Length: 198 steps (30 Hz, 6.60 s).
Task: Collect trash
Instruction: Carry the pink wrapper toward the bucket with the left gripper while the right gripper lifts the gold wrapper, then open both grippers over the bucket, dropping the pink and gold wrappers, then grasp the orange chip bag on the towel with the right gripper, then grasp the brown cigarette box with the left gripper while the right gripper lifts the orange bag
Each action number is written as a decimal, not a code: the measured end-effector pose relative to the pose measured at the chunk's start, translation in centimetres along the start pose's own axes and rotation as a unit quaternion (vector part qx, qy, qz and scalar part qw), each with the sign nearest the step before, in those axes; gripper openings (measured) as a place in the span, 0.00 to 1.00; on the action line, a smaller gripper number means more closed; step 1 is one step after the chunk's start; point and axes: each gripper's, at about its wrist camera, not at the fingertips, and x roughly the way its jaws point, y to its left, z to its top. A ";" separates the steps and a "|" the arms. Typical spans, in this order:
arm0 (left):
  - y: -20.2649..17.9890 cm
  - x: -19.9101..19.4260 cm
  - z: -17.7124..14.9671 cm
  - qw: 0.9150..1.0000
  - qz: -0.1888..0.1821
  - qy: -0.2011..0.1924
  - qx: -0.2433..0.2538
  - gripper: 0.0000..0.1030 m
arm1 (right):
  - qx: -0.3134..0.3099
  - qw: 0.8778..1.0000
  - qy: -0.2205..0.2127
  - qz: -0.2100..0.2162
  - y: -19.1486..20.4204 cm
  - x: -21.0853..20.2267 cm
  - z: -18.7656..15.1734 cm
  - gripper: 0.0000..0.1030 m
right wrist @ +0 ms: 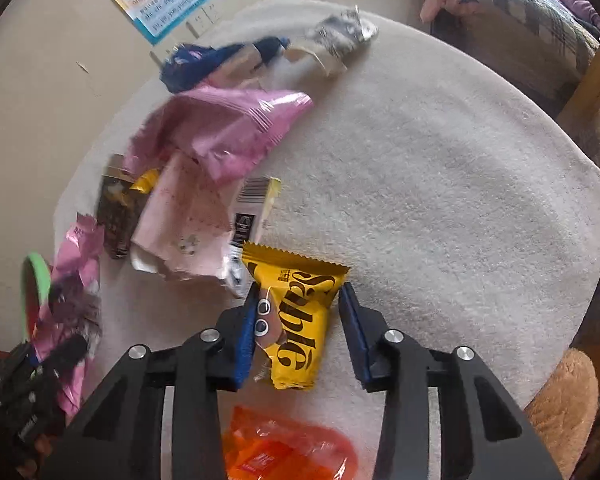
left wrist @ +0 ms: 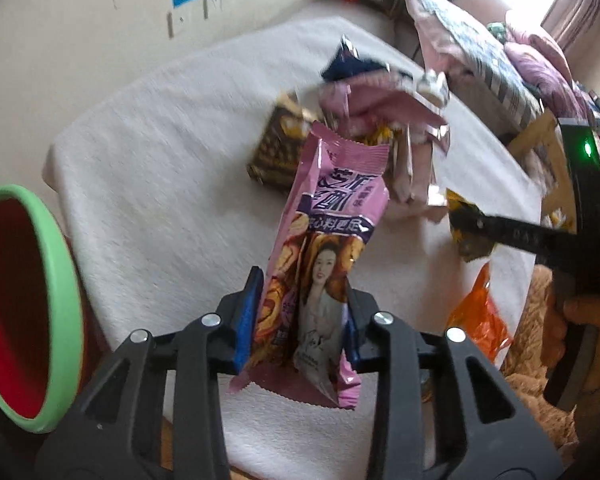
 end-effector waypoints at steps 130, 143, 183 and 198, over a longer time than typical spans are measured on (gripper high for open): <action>15.6 -10.1 -3.8 0.961 0.121 -0.121 -0.217 0.68 | -0.148 0.989 0.000 0.006 7.4 -5.5 -4.4 0.57; 10.1 -8.3 -1.7 0.978 0.111 -0.101 -0.146 0.73 | -0.084 0.992 0.093 0.025 4.2 -2.7 -8.2 0.78; -0.4 5.6 8.7 0.998 0.052 0.018 0.020 0.75 | -0.090 0.995 0.016 0.038 4.2 -4.8 -5.5 0.44; -0.7 7.3 7.4 0.996 0.036 0.072 0.028 0.48 | -0.101 0.994 0.014 0.031 4.2 -4.7 -5.9 0.44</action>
